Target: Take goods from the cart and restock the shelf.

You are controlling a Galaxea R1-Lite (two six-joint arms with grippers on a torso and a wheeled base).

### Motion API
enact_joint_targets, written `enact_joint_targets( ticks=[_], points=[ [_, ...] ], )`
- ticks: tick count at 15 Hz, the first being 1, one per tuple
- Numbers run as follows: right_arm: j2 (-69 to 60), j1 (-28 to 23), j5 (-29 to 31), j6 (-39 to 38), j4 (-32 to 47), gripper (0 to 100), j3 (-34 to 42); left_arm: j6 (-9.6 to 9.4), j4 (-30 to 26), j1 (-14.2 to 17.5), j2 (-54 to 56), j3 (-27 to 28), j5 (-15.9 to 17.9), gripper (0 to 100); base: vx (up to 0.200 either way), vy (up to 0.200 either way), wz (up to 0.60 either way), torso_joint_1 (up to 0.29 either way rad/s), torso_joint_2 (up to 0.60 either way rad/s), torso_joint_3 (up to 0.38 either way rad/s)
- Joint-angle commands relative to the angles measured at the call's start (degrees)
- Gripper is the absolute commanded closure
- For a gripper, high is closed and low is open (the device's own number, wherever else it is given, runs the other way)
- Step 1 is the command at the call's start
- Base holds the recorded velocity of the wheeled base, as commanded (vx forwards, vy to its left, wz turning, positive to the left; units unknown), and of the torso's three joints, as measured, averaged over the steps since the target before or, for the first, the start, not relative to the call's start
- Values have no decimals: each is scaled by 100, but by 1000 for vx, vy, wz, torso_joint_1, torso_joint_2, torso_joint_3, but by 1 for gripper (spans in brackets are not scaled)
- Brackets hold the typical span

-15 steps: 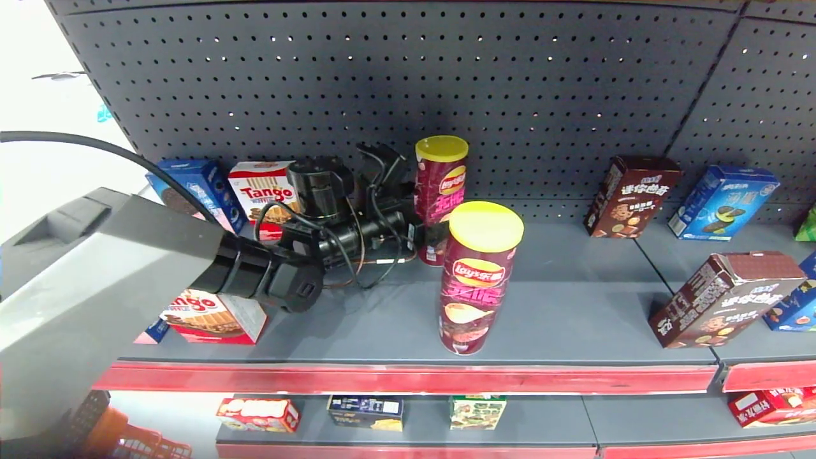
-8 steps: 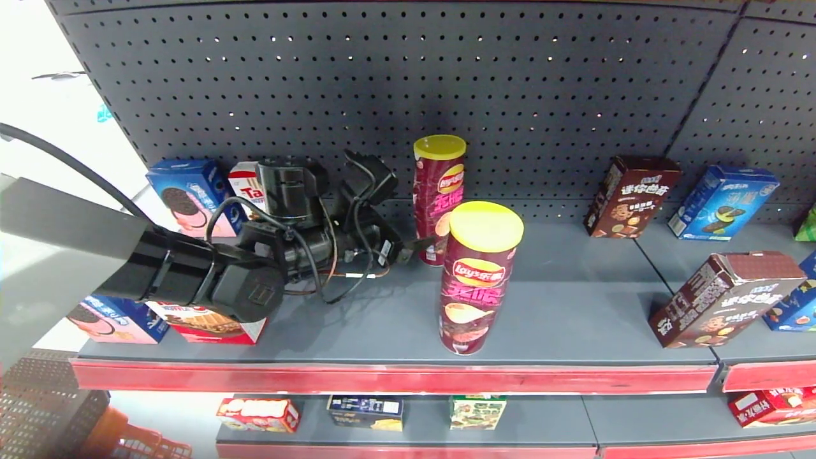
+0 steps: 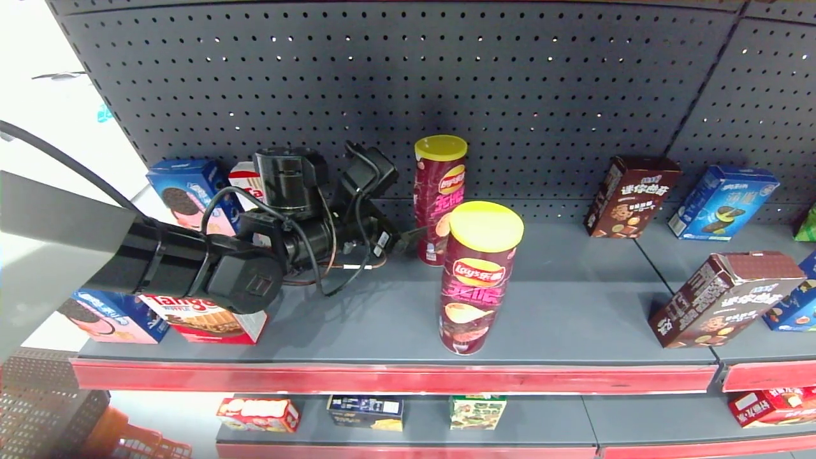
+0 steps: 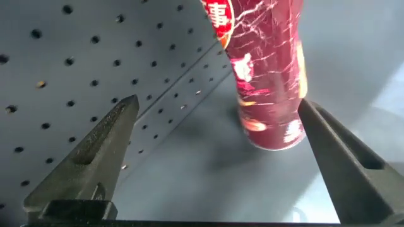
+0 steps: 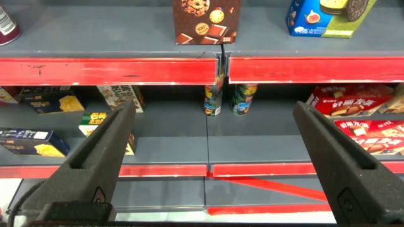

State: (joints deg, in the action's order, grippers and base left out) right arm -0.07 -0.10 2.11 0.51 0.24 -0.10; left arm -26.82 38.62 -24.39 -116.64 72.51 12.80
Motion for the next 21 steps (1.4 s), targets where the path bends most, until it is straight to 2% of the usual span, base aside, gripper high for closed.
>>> enact_joint_targets(
  ticks=[1,5,11,18,21],
  points=[
    [7,1,0,2,2,0,1,1,5,-13,-113,105,-93,0,0,0,0,0,0,0],
    [7,1,0,2,2,0,1,1,-4,31,-184,237,-384,0,0,0,0,0,0,0],
    [7,1,0,2,2,0,1,-8,-4,66,-280,352,-489,0,0,0,0,0,0,0],
    [7,1,0,2,2,0,1,1,-4,260,-228,308,-515,0,0,0,0,0,0,0],
    [7,1,0,2,2,0,1,-8,-496,277,-43,396,-674,0,0,0,0,0,0,0]
  ],
)
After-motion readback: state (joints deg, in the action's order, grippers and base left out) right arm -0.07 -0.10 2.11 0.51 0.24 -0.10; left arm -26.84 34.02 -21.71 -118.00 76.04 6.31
